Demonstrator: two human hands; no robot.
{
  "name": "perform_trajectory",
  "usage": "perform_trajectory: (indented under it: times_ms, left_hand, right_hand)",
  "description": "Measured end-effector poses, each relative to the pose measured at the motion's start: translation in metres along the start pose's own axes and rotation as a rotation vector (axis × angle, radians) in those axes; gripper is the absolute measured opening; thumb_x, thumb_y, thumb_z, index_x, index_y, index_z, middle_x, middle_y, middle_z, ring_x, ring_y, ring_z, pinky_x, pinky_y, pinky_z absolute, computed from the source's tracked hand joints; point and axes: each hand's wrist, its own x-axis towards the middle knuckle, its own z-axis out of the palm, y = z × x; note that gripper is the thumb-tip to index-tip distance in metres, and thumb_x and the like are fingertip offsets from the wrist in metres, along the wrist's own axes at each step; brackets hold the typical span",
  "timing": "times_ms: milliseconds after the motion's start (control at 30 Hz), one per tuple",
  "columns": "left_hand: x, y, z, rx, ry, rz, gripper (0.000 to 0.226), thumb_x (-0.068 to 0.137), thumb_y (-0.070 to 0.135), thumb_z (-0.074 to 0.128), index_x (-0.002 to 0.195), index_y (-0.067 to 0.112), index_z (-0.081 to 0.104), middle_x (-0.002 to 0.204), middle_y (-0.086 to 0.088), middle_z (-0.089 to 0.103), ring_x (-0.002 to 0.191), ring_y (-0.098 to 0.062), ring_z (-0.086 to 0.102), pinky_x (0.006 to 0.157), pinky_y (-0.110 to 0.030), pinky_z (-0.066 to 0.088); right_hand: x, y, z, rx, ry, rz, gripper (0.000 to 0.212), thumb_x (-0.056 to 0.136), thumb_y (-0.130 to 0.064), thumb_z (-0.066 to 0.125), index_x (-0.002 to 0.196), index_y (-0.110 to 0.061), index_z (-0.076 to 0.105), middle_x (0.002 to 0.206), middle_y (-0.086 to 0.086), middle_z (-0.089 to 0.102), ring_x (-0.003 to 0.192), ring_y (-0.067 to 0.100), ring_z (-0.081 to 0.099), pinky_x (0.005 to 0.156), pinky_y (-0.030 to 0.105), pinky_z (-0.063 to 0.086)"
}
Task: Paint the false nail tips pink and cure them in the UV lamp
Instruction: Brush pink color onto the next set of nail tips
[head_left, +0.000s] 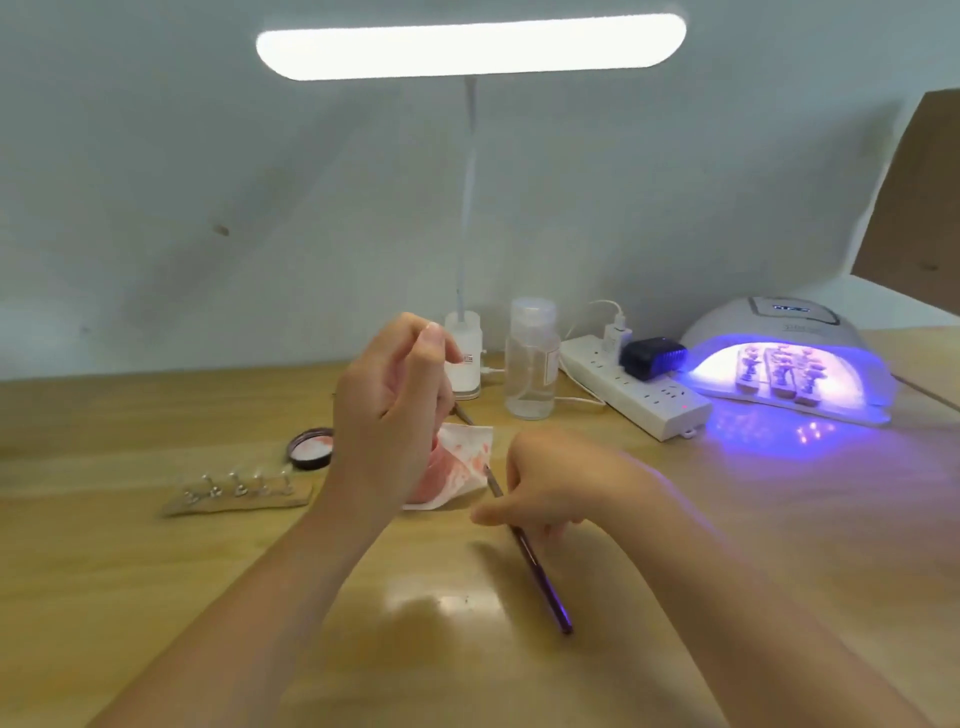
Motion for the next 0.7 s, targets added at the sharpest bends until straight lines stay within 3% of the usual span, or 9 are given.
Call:
perform_trajectory:
  times_ms: [100,233,300,400,467,567,633,700]
  left_hand:
    - [0.002,0.000,-0.044,0.136,-0.015,0.048,0.018,0.083,0.034,0.041,0.071,0.024,0.050,0.048,0.000,0.044,0.041,-0.004,0.038,0.042,-0.012,0.031]
    - [0.019,-0.012,-0.106,0.466,0.009,0.023,0.009,0.082,0.031,0.042,0.082,0.033,0.051,0.064,0.004,0.055,0.054,0.000,0.045,0.050,-0.010,0.034]
    - [0.029,-0.026,-0.134,0.583,0.024,-0.095,0.015,0.080,0.029,0.042,0.092,0.031,0.051,0.081,0.007,0.058,0.065,0.000,0.049,0.058,-0.016,0.037]
    - [0.036,-0.050,-0.170,0.694,-0.036,-0.339,0.019,0.090,0.010,0.042,0.103,0.023,0.050,0.111,-0.006,0.056,0.084,-0.018,0.050,0.061,-0.028,0.035]
    - [0.032,-0.065,-0.192,0.728,-0.190,-0.502,0.031,0.090,-0.002,0.041,0.115,0.016,0.048,0.121,-0.011,0.051,0.092,-0.019,0.047,0.063,-0.027,0.034]
    - [0.014,-0.077,-0.213,0.727,-0.525,-0.695,0.056,0.082,-0.009,0.055,0.132,0.009,0.037,0.125,-0.014,0.047,0.105,-0.015,0.043,0.081,-0.020,0.032]
    - [0.005,-0.080,-0.218,0.731,-0.607,-0.709,0.063,0.080,-0.002,0.065,0.132,0.015,0.036,0.116,-0.004,0.050,0.105,-0.012,0.045,0.084,-0.017,0.031]
    - [0.000,-0.082,-0.218,0.746,-0.590,-0.643,0.058,0.078,0.009,0.071,0.125,0.023,0.041,0.102,0.007,0.053,0.097,-0.008,0.050,0.080,-0.014,0.031]
  right_hand:
    - [-0.001,-0.003,0.004,-0.140,0.030,0.051,0.038,0.079,-0.043,0.065,0.056,-0.018,0.048,0.052,-0.007,0.050,0.050,0.006,0.048,0.050,0.022,0.039]
    - [0.000,-0.005,0.010,-0.188,0.041,0.124,0.027,0.085,-0.037,0.057,0.065,-0.020,0.048,0.066,-0.005,0.048,0.058,0.009,0.044,0.050,0.023,0.035]
    - [0.001,-0.004,0.012,-0.170,0.025,0.156,0.026,0.086,-0.038,0.054,0.067,-0.020,0.051,0.066,-0.005,0.051,0.060,0.010,0.048,0.051,0.022,0.036]
    - [-0.001,0.000,0.013,-0.117,0.027,0.186,0.030,0.086,-0.037,0.052,0.063,-0.018,0.056,0.057,-0.007,0.057,0.055,0.008,0.051,0.052,0.022,0.039]
    - [-0.001,-0.001,0.008,0.040,0.073,0.187,0.032,0.086,-0.033,0.053,0.059,-0.016,0.056,0.050,-0.007,0.060,0.044,0.003,0.052,0.052,0.021,0.041]
    - [-0.002,-0.003,-0.002,0.417,0.254,0.122,0.026,0.088,-0.026,0.057,0.064,-0.015,0.059,0.054,-0.004,0.064,0.032,0.001,0.046,0.046,0.018,0.039]
    - [-0.003,-0.005,-0.006,0.681,0.351,0.042,0.020,0.089,-0.021,0.058,0.071,-0.011,0.062,0.056,0.002,0.067,0.033,0.007,0.043,0.039,0.015,0.036]
    - [-0.004,-0.007,-0.006,0.851,0.399,-0.017,0.016,0.087,-0.022,0.060,0.079,-0.009,0.064,0.049,0.000,0.064,0.040,0.012,0.043,0.040,0.016,0.037]
